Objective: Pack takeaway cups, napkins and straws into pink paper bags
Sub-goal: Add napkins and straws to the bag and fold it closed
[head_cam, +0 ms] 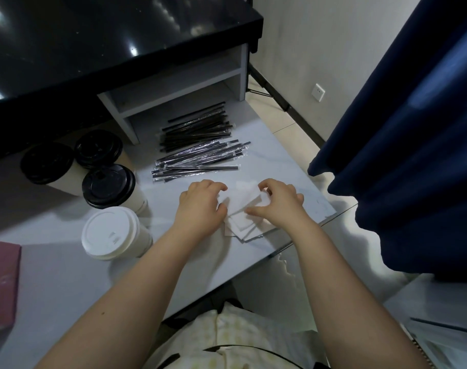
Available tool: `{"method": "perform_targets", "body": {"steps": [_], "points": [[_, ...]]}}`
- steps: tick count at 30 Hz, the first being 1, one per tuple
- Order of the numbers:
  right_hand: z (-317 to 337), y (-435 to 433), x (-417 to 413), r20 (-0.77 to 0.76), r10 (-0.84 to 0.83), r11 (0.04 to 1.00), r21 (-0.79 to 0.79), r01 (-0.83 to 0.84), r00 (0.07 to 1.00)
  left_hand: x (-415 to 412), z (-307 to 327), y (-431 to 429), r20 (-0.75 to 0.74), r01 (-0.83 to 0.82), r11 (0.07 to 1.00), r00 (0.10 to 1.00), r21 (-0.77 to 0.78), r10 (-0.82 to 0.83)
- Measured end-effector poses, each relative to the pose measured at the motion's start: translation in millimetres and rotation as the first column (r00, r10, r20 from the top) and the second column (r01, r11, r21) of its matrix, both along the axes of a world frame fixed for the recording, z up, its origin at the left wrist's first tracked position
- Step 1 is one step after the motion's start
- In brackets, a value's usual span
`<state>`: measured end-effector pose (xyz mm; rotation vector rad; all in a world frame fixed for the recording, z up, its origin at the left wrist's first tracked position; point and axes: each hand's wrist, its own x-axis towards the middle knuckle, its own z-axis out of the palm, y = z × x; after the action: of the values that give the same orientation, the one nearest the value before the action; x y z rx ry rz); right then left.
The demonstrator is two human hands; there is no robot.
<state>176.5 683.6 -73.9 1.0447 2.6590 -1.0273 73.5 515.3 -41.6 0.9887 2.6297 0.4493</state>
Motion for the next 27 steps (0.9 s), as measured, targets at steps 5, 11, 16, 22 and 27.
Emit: {"method": "perform_targets", "body": {"steps": [5,11,16,22,27], "points": [[1.3,-9.8,-4.6,0.113,0.225,0.948,0.205,-0.245,0.968,3.1,2.4,-6.3,-0.008,0.008,1.000,1.000,0.009,-0.008],[-0.4,-18.8,3.6,-0.111,0.123,0.971,0.219,-0.096,0.986,5.1,2.9,-17.3,-0.020,-0.020,0.999,1.000,0.027,0.021],[15.4,-12.1,8.9,-0.289,0.082,0.991,0.127,-0.047,0.954,6.4,9.0,-16.6,-0.054,-0.025,0.999,0.998,0.048,0.028],[60.3,-13.1,5.0,-0.547,-0.001,0.999,0.040,0.028,0.837,-8.6,48.3,-11.8,-0.194,-0.007,0.989,0.980,0.148,0.036],[108.9,-24.9,-18.1,-0.633,0.126,0.979,0.202,0.006,0.764,-30.0,94.0,-23.8,-0.341,-0.028,0.986,0.936,0.167,0.085]]}}
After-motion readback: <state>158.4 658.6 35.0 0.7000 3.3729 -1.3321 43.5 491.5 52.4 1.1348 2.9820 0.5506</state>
